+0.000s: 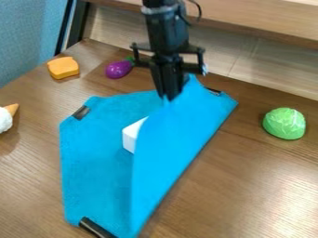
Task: Folded cloth from bottom right to top left to cover white figure
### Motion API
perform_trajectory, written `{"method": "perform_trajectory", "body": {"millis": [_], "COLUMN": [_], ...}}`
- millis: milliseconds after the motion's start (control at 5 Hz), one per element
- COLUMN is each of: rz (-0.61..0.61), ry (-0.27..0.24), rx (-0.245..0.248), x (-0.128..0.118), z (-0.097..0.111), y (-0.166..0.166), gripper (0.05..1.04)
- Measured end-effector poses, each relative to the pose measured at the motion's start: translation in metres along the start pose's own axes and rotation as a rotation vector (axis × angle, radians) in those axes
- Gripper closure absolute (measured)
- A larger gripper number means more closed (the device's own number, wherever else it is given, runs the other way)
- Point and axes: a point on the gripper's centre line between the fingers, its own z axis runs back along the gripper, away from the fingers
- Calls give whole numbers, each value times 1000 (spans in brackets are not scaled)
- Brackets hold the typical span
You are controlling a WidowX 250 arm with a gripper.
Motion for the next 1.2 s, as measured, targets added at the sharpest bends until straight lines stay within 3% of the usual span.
{"method": "perform_trajectory", "body": {"millis": [400, 600, 1000, 1200], "rz": [-40, -16, 64, 90], "ry": [50, 82, 159, 159], "rx": [26, 31, 20, 30], "x": [20, 16, -23, -38], "z": [1, -5, -32, -32], "y": [38, 60, 87, 94], "gripper": [1029, 1029, 1029, 1029]}}
